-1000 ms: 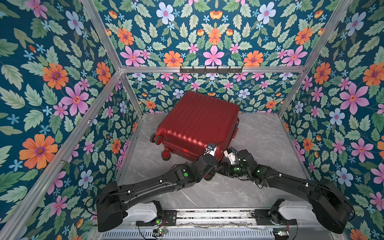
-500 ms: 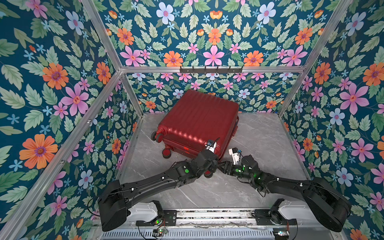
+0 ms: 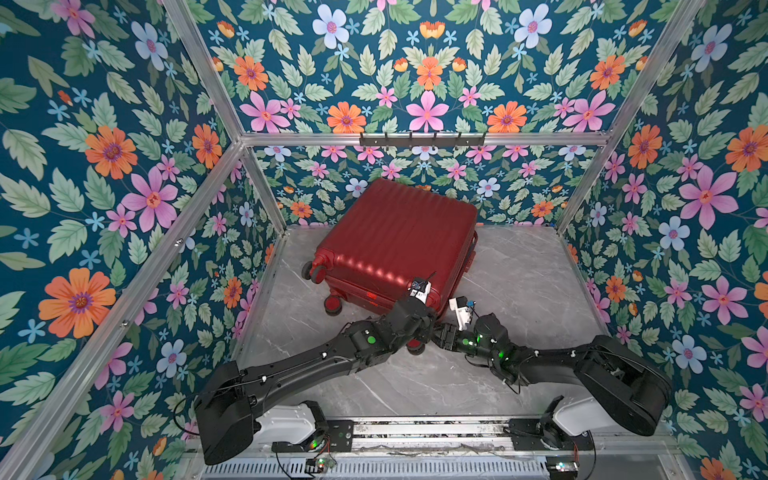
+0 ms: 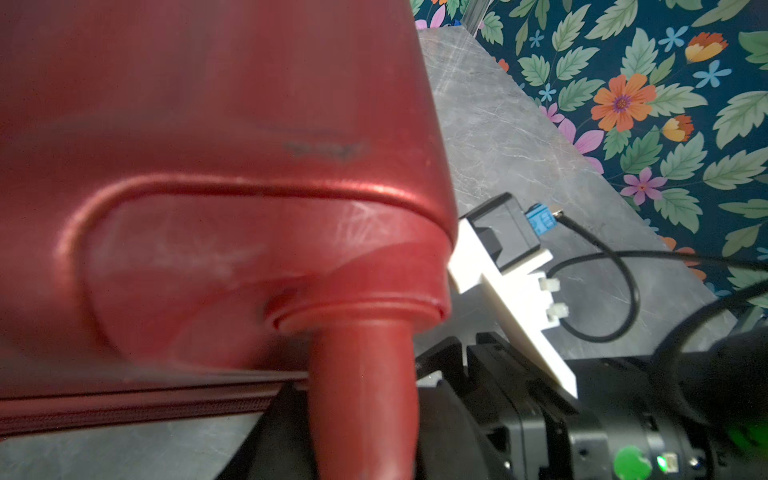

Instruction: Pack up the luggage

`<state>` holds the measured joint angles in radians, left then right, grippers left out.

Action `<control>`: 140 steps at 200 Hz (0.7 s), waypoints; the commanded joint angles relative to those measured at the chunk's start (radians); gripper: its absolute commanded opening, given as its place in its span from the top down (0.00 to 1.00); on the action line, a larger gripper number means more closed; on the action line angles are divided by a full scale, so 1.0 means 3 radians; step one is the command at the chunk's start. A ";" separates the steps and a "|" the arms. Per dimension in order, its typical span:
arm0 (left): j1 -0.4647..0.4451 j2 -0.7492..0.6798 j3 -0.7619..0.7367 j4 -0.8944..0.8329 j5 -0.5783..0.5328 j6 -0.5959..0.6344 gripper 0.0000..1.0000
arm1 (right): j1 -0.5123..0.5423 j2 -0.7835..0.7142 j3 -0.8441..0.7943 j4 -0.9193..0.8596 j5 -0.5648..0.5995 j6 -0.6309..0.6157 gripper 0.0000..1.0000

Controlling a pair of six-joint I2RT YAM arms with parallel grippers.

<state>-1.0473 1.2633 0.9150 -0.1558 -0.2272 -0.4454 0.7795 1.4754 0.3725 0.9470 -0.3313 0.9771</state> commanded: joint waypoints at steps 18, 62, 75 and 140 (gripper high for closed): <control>0.0018 -0.0053 0.0023 0.0428 -0.0068 0.0068 1.00 | 0.0030 0.0073 0.0040 0.0350 0.0127 0.0060 0.51; 0.0017 -0.0058 0.0023 0.0413 -0.0045 0.0063 1.00 | 0.0030 0.0229 0.0098 0.0488 0.0152 0.0127 0.59; 0.0020 -0.0062 0.0023 0.0412 -0.0031 0.0062 1.00 | 0.0030 0.0295 0.0103 0.0556 0.0163 0.0164 0.62; 0.0017 -0.0100 0.0022 0.0382 -0.0027 0.0054 1.00 | 0.0030 0.0365 0.0102 0.0671 0.0299 0.0245 0.76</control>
<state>-1.0462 1.2472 0.9150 -0.1619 -0.2195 -0.4461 0.7906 1.5883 0.3969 1.0740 -0.3019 1.0435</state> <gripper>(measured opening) 0.493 0.262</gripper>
